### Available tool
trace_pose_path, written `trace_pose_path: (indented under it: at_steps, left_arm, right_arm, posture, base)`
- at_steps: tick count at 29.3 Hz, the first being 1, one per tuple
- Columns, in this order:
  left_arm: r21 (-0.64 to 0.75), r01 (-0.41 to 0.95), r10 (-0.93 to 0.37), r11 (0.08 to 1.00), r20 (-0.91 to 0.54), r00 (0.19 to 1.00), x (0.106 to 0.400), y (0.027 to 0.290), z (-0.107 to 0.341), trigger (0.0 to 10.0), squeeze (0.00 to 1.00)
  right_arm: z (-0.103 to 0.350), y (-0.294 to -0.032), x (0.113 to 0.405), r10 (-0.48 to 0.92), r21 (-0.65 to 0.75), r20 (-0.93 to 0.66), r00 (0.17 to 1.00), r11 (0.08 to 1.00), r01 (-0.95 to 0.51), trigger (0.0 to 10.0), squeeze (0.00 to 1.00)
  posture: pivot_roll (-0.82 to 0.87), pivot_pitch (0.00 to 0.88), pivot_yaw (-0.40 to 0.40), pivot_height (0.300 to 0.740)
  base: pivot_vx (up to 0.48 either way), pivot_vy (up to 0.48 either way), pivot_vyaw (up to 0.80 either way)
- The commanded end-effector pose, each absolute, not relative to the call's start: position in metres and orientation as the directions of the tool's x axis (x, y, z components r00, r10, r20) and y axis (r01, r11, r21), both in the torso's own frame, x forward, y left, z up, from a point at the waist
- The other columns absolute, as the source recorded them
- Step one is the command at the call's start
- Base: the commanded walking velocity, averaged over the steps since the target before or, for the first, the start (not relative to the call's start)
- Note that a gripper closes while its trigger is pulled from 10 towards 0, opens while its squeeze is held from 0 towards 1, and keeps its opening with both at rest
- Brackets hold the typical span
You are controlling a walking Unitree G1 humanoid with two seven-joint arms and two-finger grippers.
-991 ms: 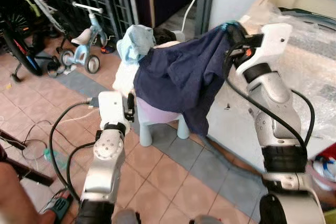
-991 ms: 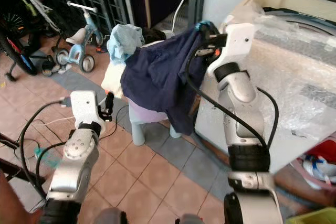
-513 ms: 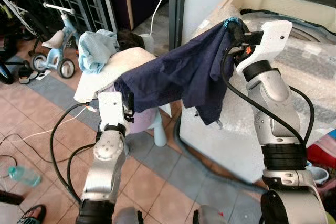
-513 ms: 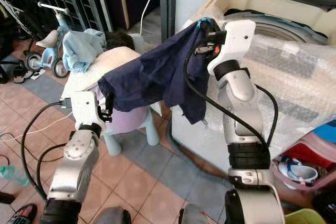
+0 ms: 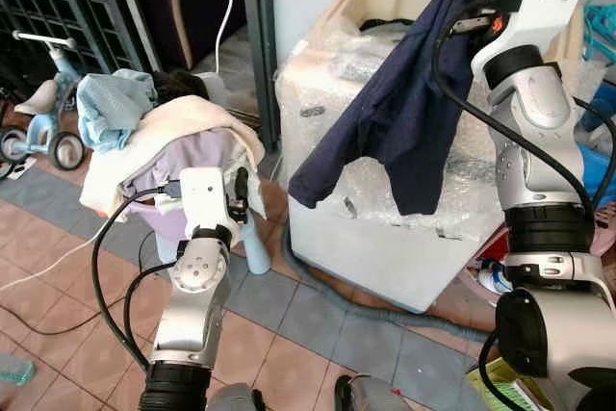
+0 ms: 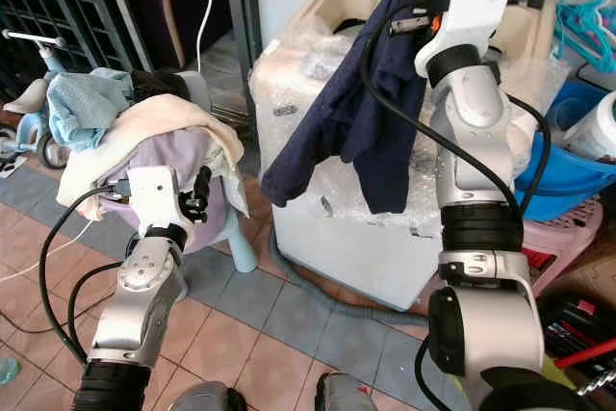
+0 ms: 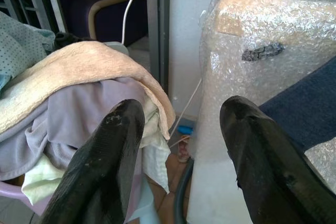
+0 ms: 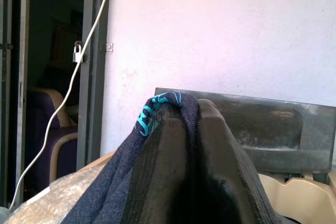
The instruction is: Clothes washing
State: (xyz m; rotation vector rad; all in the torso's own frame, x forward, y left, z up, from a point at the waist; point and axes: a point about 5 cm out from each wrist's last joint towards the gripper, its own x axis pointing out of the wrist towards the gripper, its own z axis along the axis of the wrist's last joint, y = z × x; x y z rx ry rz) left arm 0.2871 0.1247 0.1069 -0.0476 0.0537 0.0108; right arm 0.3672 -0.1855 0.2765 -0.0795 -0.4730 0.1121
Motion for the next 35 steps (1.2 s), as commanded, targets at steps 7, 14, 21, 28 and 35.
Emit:
trace_pose_path:
  at_steps: [7, 14, 21, 28, 35]
  left_arm:
    - [-0.057, -0.021, 0.018, 0.998, -0.068, 0.998, 0.290, 0.127, 0.105, 10.0, 0.00]
    - [-0.046, -0.021, 0.018, 0.999, -0.056, 0.998, 0.290, 0.130, 0.105, 10.0, 0.00]
    - [-0.041, 0.006, -0.007, 0.999, -0.017, 1.000, 0.291, 0.128, 0.109, 10.0, 0.00]
    - [-0.049, 0.006, -0.007, 0.999, -0.015, 1.000, 0.291, 0.128, 0.109, 10.0, 0.00]
    - [-0.053, 0.015, -0.016, 0.999, -0.017, 1.000, 0.291, 0.125, 0.108, 10.0, 0.00]
  right_arm:
    - [0.278, -0.175, 0.362, 0.157, -0.129, 0.476, 0.865, 0.986, -0.107, 10.0, 0.00]
    - [0.276, -0.175, 0.360, 0.149, -0.120, 0.478, 0.865, 0.987, -0.103, 10.0, 0.00]
    - [0.272, -0.170, 0.361, 0.150, -0.120, 0.474, 0.868, 0.987, -0.105, 10.0, 0.00]
    - [0.278, -0.172, 0.361, 0.160, -0.144, 0.494, 0.855, 0.984, -0.101, 10.0, 0.00]
    - [0.297, -0.164, 0.367, 0.240, -0.217, 0.525, 0.817, 0.965, -0.144, 10.0, 0.00]
  posture:
    - [-0.01, 0.037, 0.015, 0.740]
    - [-0.01, 0.036, 0.018, 0.740]
    - [-0.01, 0.053, 0.026, 0.740]
    - [-0.01, 0.049, 0.025, 0.740]
    - [-0.01, 0.044, 0.026, 0.740]
  base:
    - [0.209, 0.415, -0.80]
    - [0.321, 0.270, -0.79]
    - [0.086, 0.000, -0.21]
    - [0.480, 0.000, -0.50]
    - [0.480, 0.000, 0.00]
